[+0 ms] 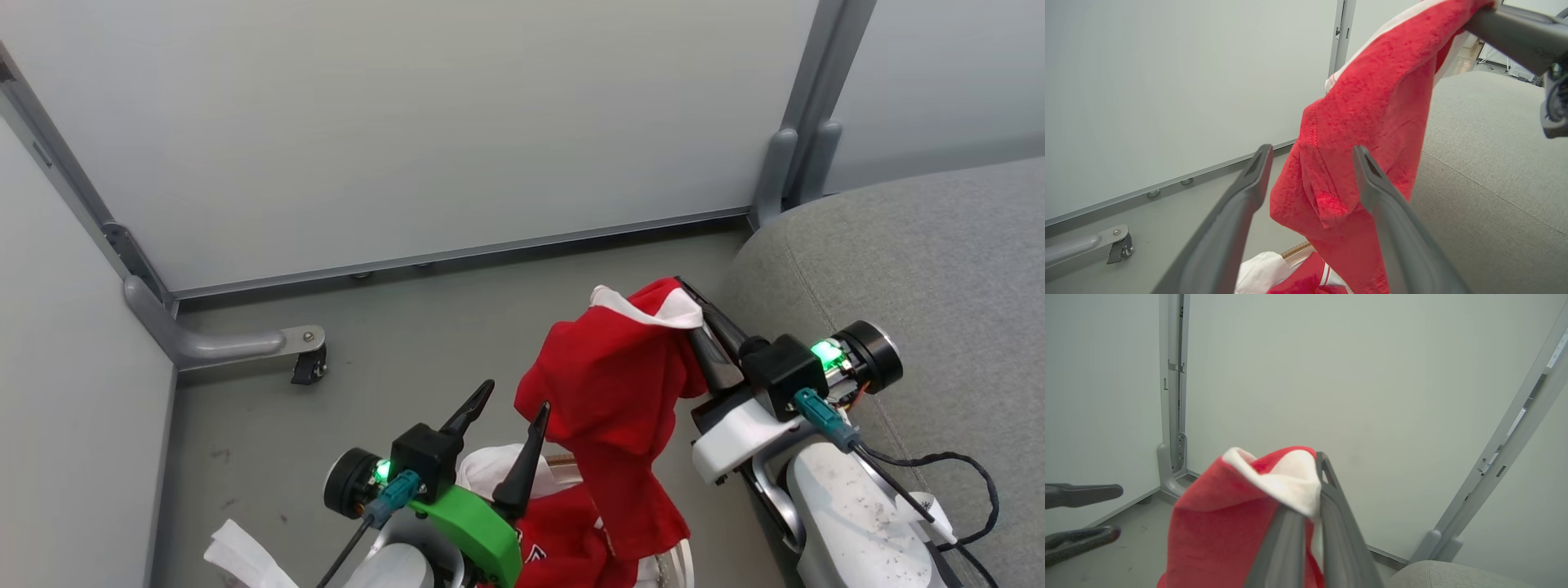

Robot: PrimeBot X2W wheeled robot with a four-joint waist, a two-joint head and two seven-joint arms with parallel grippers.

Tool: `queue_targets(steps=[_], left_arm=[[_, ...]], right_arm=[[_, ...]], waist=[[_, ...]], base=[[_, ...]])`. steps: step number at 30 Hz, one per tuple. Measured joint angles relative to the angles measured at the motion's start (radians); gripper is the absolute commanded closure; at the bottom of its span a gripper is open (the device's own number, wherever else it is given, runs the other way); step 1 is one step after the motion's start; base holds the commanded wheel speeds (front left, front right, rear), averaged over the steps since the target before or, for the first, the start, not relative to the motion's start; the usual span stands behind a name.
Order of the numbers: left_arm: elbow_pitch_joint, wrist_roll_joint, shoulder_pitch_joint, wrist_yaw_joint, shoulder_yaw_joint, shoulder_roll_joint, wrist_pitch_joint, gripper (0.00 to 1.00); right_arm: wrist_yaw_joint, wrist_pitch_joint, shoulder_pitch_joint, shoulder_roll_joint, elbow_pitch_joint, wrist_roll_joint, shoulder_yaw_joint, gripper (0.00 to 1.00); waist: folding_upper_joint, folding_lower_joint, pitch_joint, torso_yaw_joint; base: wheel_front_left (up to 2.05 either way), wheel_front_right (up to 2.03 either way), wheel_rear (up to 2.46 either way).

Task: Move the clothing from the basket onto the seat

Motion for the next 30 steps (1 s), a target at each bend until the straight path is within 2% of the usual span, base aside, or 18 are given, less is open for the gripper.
queue_targets(steps=[8,24,30], left_arm=[[-0.025,0.061,0.047,-0.023,0.065,-0.027,-0.001,0.00],[-0.050,0.133,0.062,-0.058,0.118,-0.052,0.000,0.00],[-0.060,0.152,0.041,-0.064,0.131,-0.053,0.000,0.00]], right_arm=[[0.000,0.000,-0.024,0.000,-0.009,-0.023,-0.050,1.00],[0.000,0.000,-0.036,-0.008,-0.035,-0.093,-0.208,1.00],[0.000,0.000,-0.037,-0.019,-0.048,-0.095,-0.232,1.00]], waist=[[0.0000,0.0000,0.008,-0.059],[0.0000,0.0000,0.058,-0.306],[0.0000,0.0000,0.104,-0.364]], base=[[0.00,0.00,0.00],[0.00,0.00,0.00],[0.00,0.00,0.00]])
